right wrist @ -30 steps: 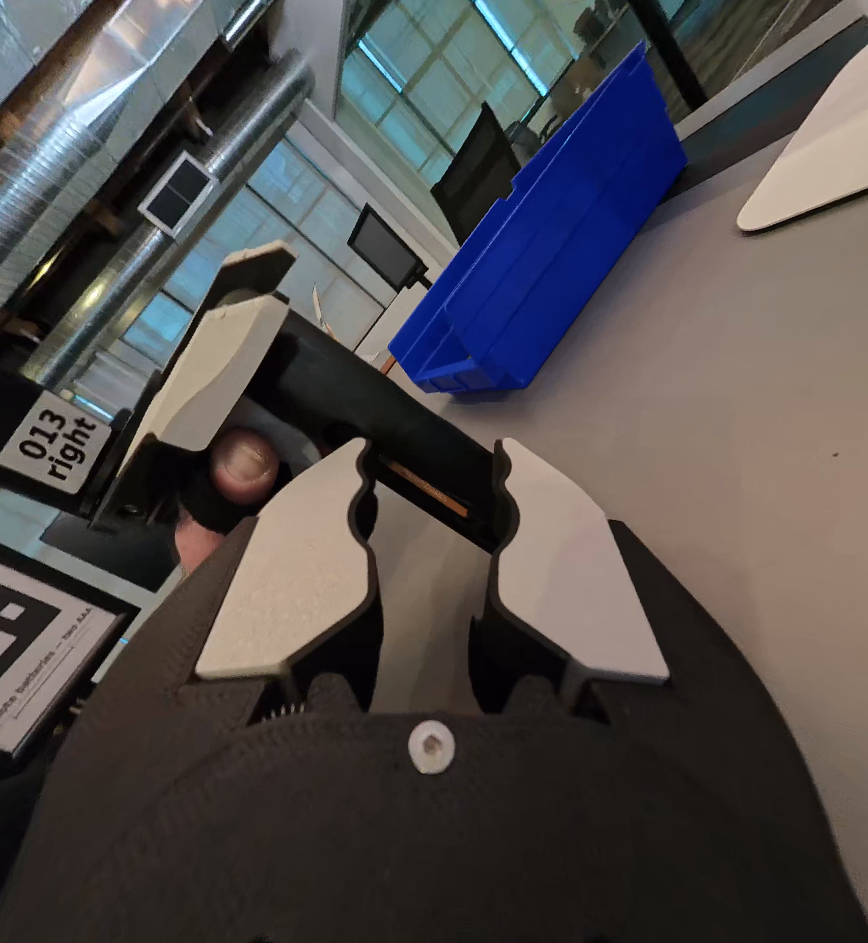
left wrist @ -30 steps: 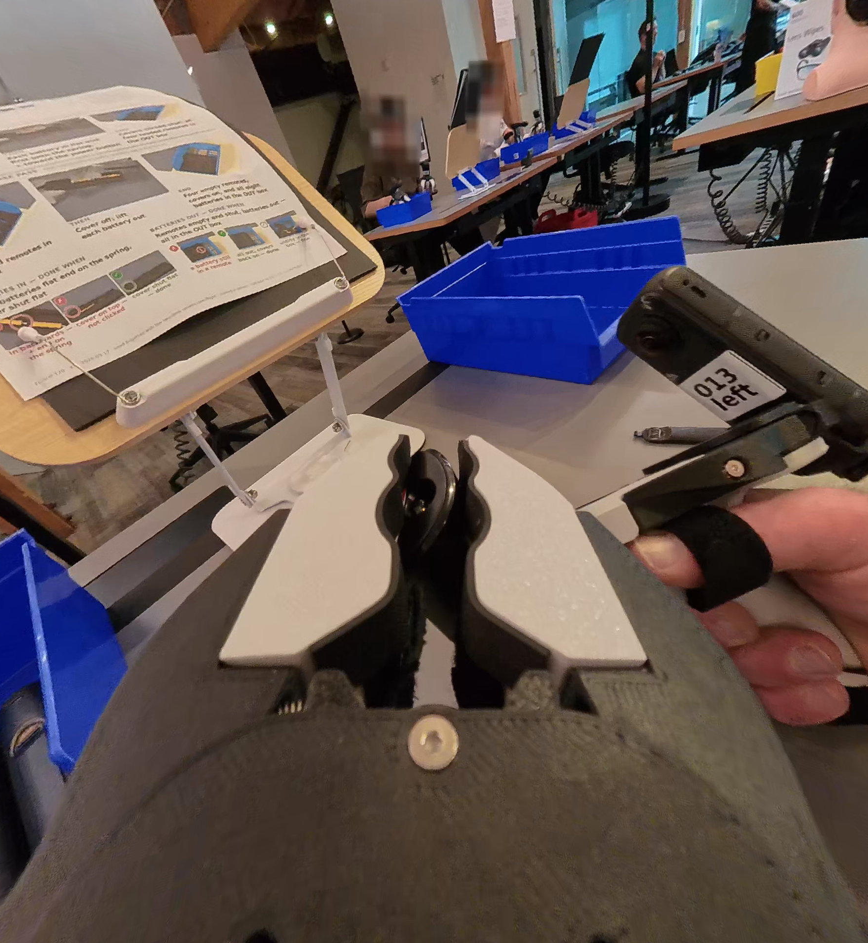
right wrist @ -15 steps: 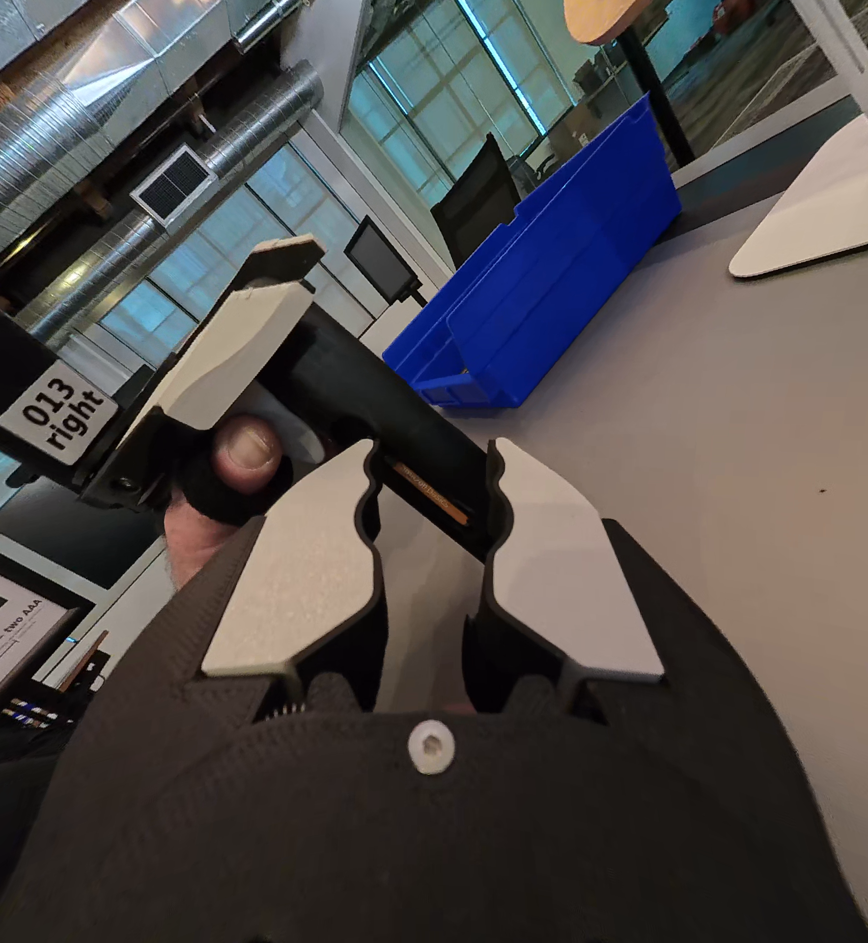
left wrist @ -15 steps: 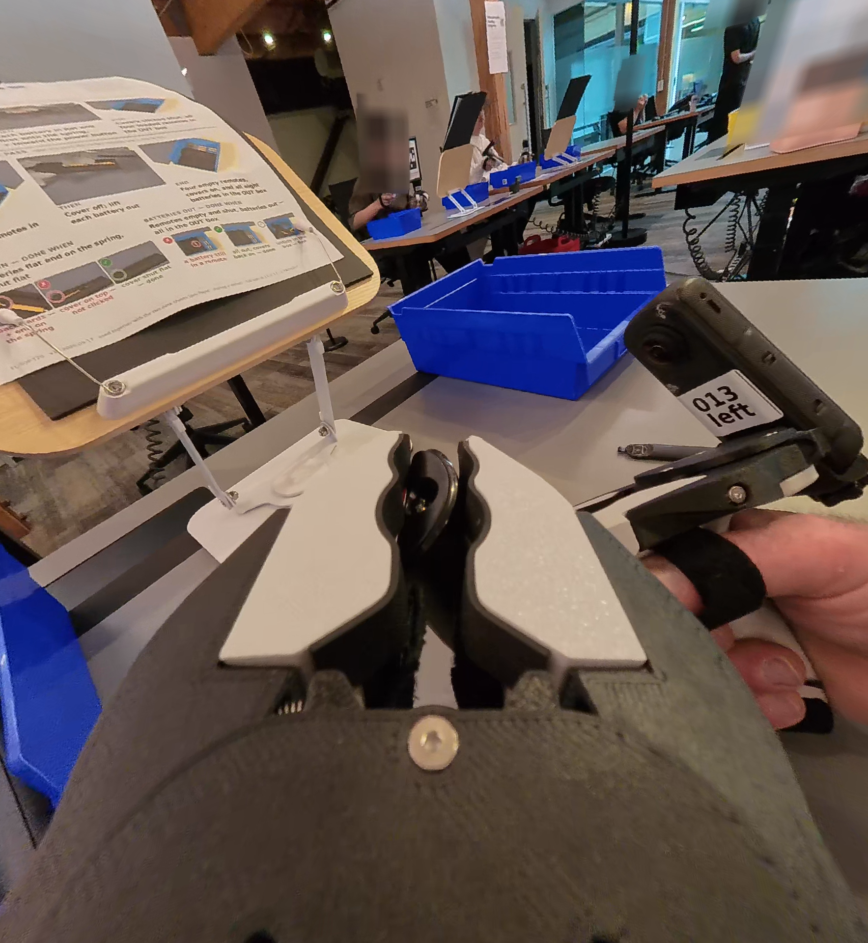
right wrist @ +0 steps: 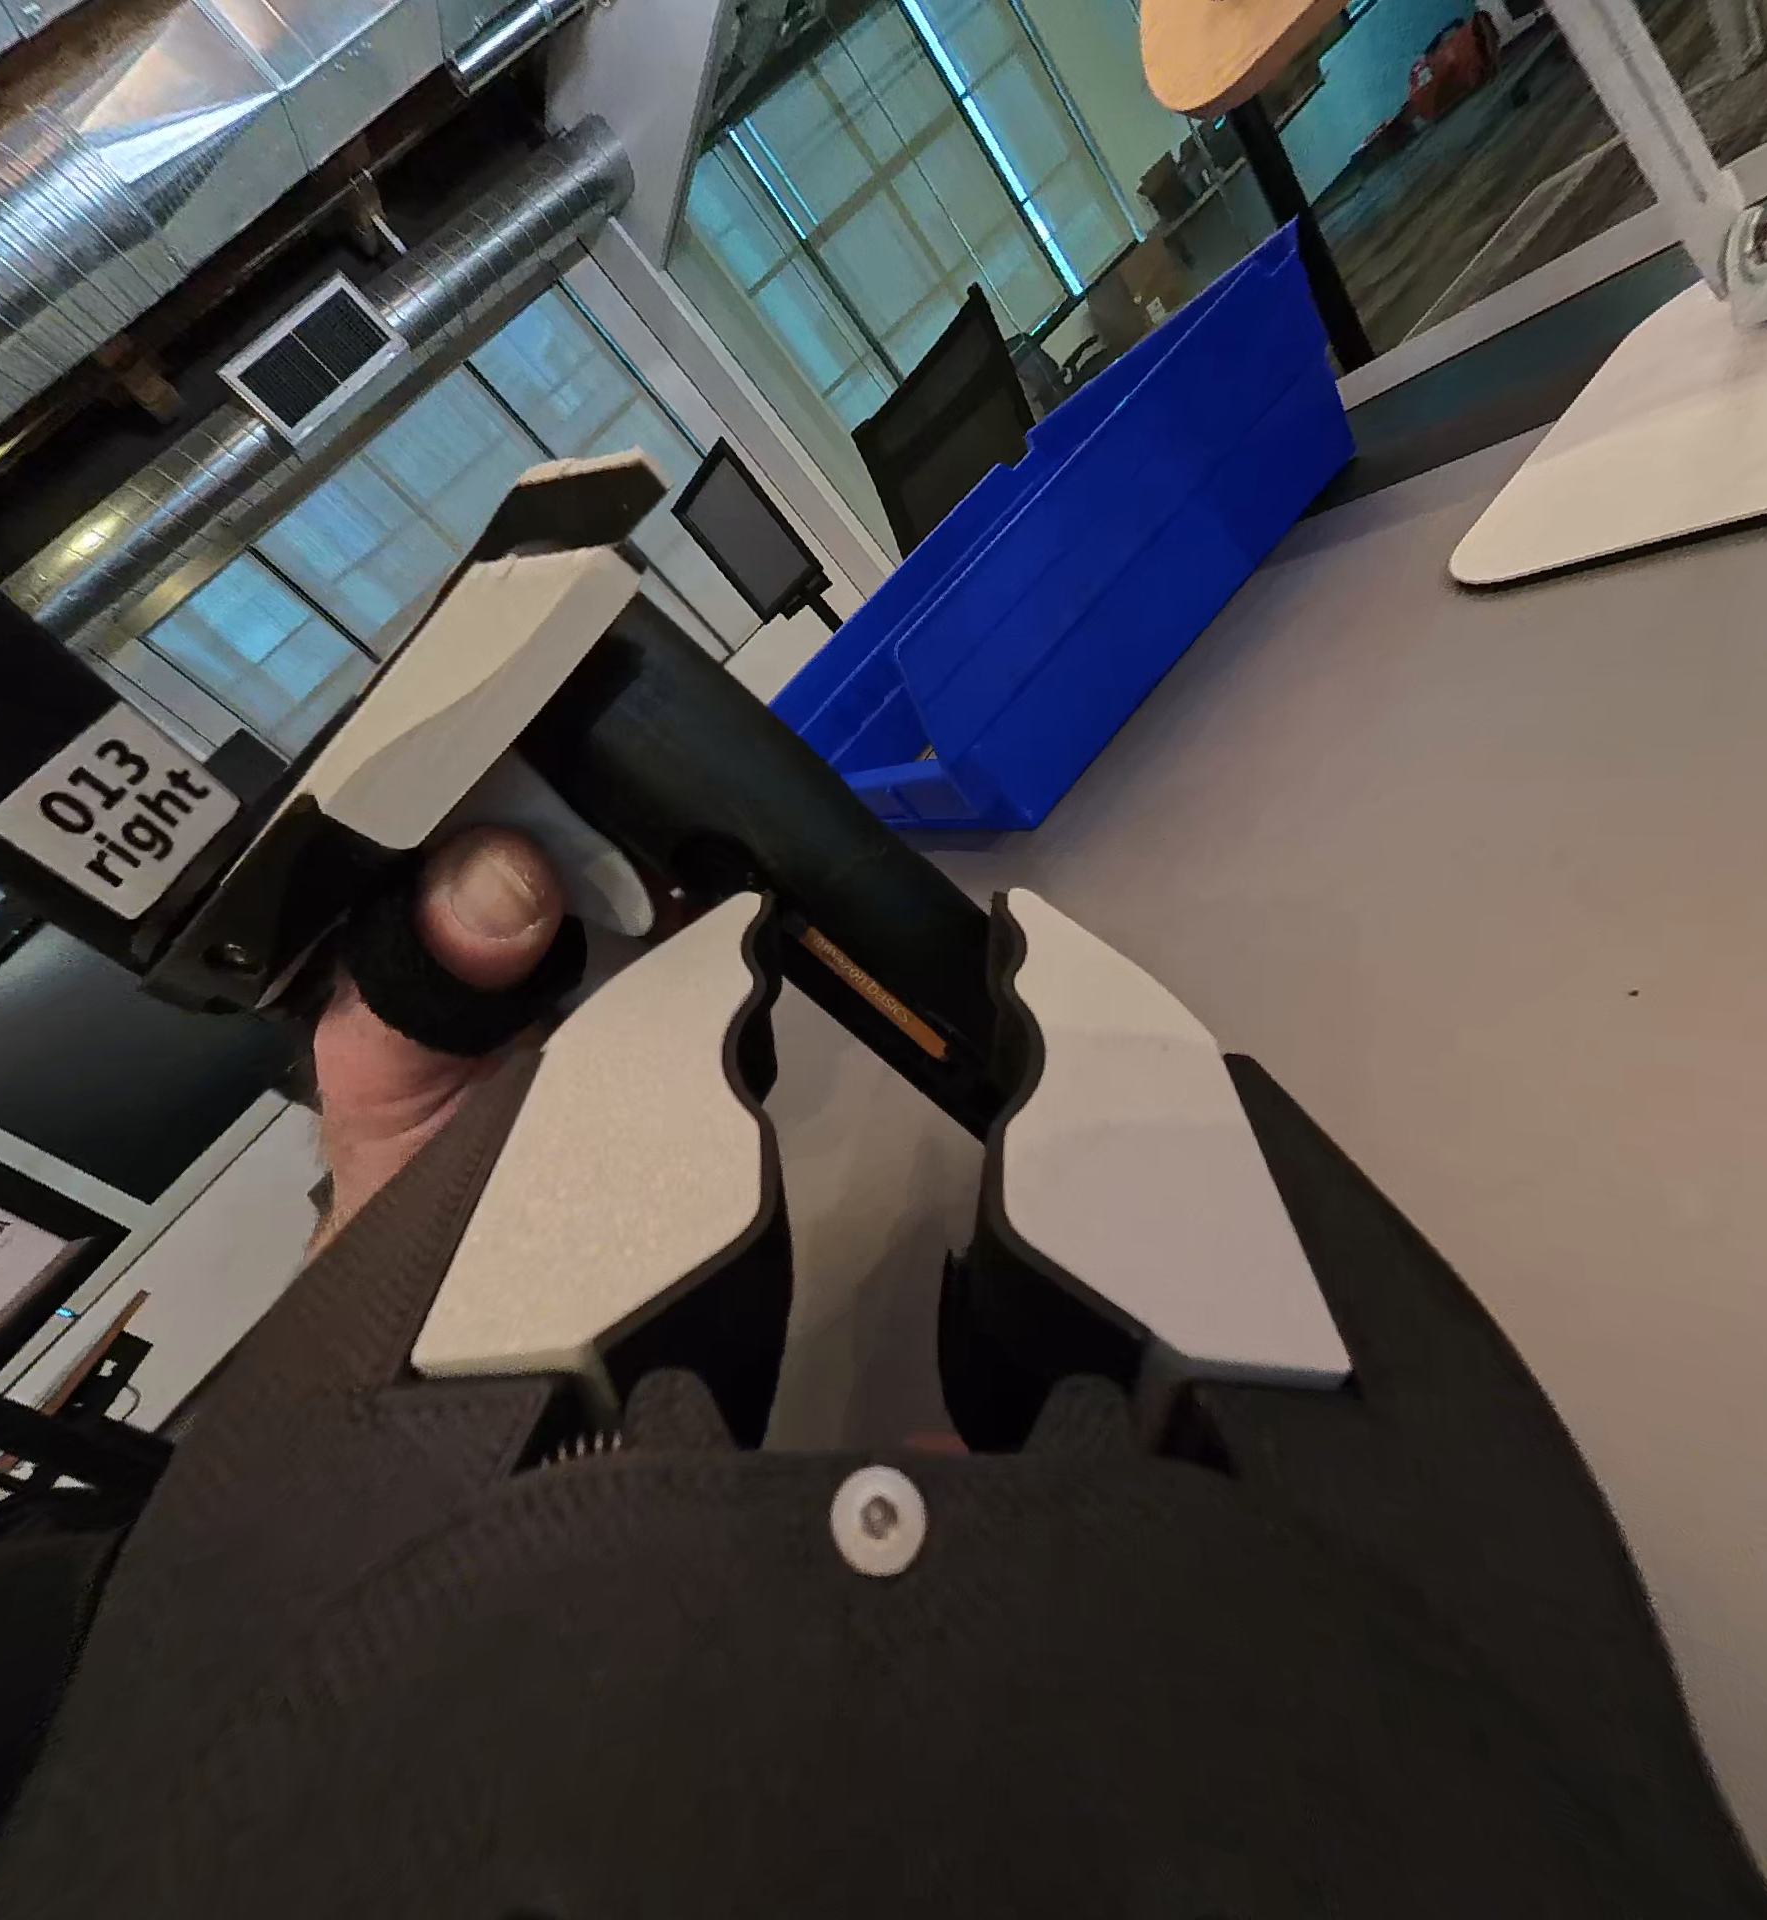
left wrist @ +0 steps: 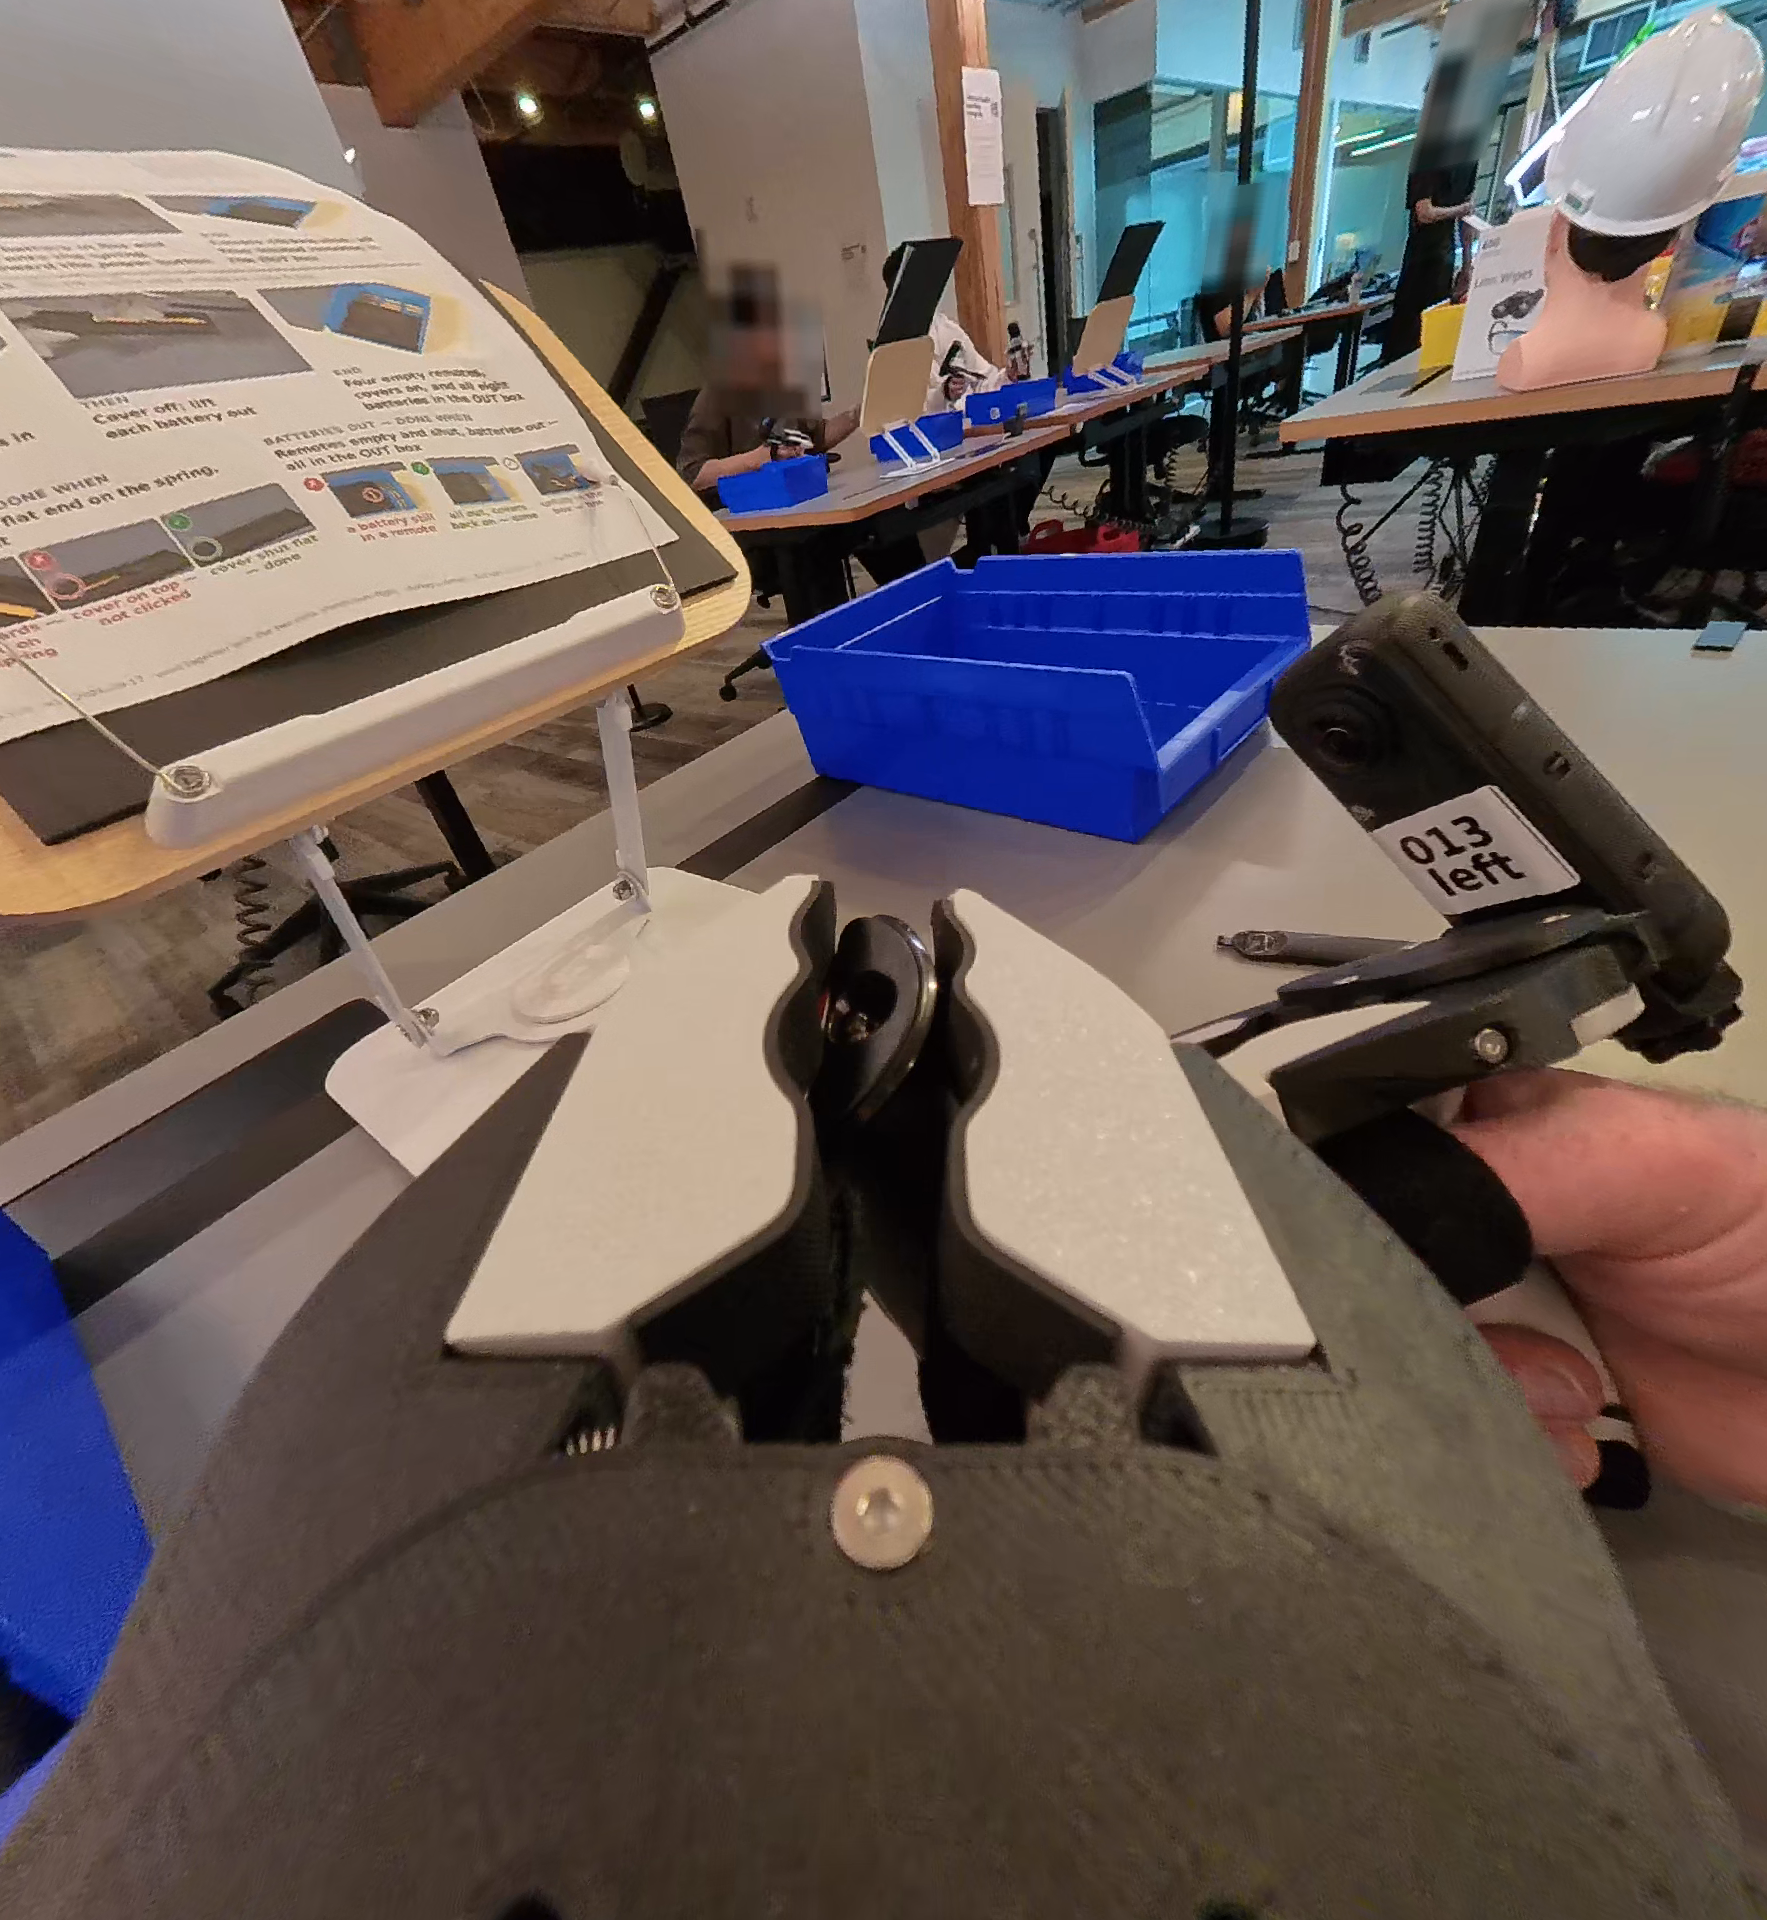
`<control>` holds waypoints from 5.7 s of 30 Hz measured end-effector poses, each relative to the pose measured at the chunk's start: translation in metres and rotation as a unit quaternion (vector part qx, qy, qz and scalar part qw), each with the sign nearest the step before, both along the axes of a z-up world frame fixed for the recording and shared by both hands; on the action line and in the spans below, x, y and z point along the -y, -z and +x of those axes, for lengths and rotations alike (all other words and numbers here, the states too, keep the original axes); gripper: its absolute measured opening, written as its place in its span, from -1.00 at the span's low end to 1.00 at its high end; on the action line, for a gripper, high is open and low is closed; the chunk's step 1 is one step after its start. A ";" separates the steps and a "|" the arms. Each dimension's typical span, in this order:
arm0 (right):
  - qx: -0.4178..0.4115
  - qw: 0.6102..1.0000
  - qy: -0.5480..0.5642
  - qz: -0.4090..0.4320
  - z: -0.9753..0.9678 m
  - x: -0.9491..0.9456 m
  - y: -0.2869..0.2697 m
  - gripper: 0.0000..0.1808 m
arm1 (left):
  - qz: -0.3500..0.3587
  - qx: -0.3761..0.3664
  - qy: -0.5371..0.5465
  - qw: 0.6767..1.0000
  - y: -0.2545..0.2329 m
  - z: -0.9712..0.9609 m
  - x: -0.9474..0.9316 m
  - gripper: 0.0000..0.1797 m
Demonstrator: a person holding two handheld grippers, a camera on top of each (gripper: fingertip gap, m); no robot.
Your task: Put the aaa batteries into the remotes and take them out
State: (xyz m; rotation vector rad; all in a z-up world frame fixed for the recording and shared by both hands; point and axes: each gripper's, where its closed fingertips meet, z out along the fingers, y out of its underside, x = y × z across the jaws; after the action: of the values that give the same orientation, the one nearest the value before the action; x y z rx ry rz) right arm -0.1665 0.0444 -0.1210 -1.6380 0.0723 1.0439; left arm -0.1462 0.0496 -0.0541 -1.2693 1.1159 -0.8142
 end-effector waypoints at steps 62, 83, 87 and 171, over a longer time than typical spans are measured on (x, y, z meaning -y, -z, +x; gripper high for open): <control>-0.097 0.992 0.064 -0.048 -0.022 0.016 0.003 -0.57 | -0.079 0.123 -0.092 0.985 -0.004 -0.030 0.010 -0.75; -0.115 0.991 0.062 -0.024 -0.025 0.021 -0.003 -0.90 | -0.049 0.114 -0.110 0.986 -0.004 -0.032 0.016 -0.74; -0.110 0.992 0.067 -0.013 -0.029 0.020 -0.006 -0.78 | -0.059 0.122 -0.116 0.984 -0.004 -0.034 0.012 -0.74; 0.107 0.964 -0.189 0.155 -0.110 0.083 -0.037 -0.44 | -0.031 -0.043 0.039 0.998 0.073 -0.137 0.096 0.14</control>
State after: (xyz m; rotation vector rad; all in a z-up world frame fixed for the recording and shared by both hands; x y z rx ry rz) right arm -0.2769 -0.0388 -0.0839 -1.4948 -0.5417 1.0905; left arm -0.2829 -0.0463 -0.1267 -1.3302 1.2246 -0.8653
